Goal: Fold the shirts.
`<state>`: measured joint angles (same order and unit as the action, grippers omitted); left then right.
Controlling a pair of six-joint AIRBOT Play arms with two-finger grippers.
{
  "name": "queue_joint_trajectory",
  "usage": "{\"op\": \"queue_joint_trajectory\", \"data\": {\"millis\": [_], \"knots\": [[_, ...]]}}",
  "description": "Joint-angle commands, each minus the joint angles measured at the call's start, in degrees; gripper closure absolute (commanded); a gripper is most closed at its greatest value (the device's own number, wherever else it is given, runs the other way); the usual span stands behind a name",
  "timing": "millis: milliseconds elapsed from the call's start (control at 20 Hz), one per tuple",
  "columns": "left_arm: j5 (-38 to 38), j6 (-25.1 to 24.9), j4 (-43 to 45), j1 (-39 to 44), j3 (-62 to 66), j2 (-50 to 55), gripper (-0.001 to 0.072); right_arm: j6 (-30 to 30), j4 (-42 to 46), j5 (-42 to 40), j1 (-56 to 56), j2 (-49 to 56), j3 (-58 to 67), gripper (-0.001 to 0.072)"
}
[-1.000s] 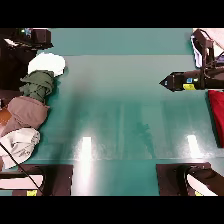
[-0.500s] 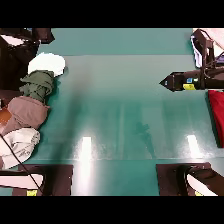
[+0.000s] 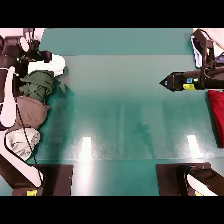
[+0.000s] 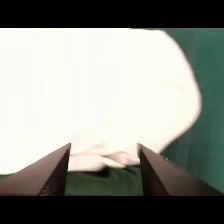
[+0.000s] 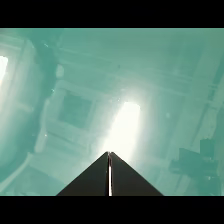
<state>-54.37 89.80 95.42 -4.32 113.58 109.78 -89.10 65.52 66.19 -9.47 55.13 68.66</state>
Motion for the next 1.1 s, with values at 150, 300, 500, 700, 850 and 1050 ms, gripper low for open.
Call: {"op": "queue_joint_trajectory", "data": {"millis": [150,300,500,700,850,1050], "knots": [[8.83,-0.24,2.51,-2.27,0.09,5.14,0.0202,-0.02,0.0,0.07,-0.07,-0.04,0.02,0.0689],[11.54,-0.22,2.67,-2.27,0.09,5.16,0.0206,-0.04,-0.02,0.09,-0.07,-0.04,0.02,0.0689],[11.21,-0.22,2.23,-2.27,0.02,6.29,0.0211,-0.48,-0.07,1.57,-0.07,-0.04,0.02,0.0689],[8.68,-0.2,1.14,-2.25,0.79,7.19,0.0559,-1.97,-0.04,1.75,-0.07,-0.04,0.02,0.069],[4.74,0.04,-2.51,-2.25,5.11,6.1,0.0684,-1.97,0.0,0.81,-0.07,-0.04,0.02,0.069],[9.44,-2.29,-15.15,-1.73,5.6,-4.52,0.0684,-1.95,0.04,-3.43,-0.04,-0.07,2.01,0.069]]}}
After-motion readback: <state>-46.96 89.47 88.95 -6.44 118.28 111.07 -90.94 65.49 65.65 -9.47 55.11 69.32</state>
